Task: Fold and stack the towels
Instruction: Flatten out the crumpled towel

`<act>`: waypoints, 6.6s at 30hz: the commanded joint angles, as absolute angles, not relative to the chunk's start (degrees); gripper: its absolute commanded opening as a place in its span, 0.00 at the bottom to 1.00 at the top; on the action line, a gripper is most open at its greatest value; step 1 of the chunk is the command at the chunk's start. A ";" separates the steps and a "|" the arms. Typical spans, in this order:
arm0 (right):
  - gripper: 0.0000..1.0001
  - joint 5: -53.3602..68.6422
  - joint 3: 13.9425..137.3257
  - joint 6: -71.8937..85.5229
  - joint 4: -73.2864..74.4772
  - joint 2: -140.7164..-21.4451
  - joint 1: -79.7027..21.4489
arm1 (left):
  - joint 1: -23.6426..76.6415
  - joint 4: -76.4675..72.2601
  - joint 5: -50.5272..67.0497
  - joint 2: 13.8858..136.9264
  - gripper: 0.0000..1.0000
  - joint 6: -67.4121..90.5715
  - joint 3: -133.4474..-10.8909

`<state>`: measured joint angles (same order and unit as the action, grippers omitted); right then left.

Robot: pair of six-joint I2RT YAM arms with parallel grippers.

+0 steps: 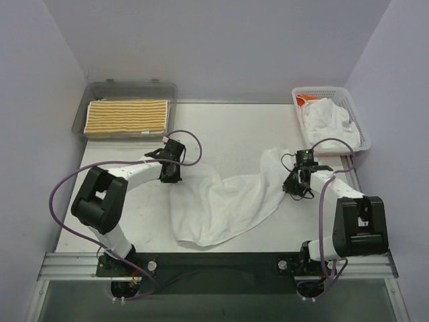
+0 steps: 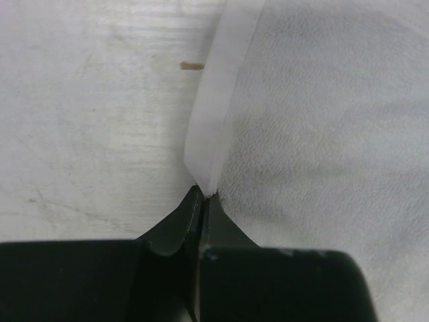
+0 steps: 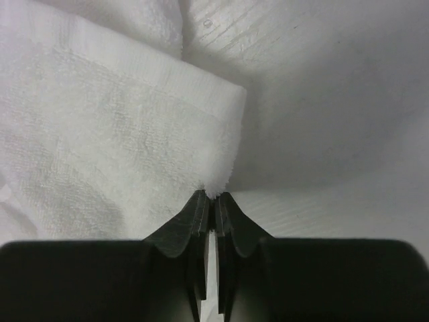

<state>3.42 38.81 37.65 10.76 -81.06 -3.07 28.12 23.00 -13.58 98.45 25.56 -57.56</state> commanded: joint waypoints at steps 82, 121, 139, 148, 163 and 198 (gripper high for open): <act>0.61 6.15 95.92 21.61 29.09 -109.45 -20.30 | 26.02 28.12 -2.89 79.38 0.78 30.15 -51.95; 0.50 -6.76 80.85 -2.55 21.53 -108.63 -79.54 | -1.32 31.20 -7.03 51.77 0.98 24.61 -38.41; 0.10 10.90 75.50 13.32 16.88 -102.12 -58.57 | -1.32 30.06 -4.92 54.32 0.97 24.35 -38.23; 0.45 0.46 73.04 9.42 16.53 -98.27 -62.12 | -1.32 29.71 -3.61 55.37 0.97 24.34 -38.14; 0.55 -17.05 77.61 -17.11 10.38 -108.19 -74.00 | -1.41 29.79 -3.34 56.86 0.98 24.26 -38.06; 0.18 -17.41 80.68 -21.20 5.71 -112.86 -69.53 | -1.41 29.71 -2.81 59.15 0.97 23.82 -38.41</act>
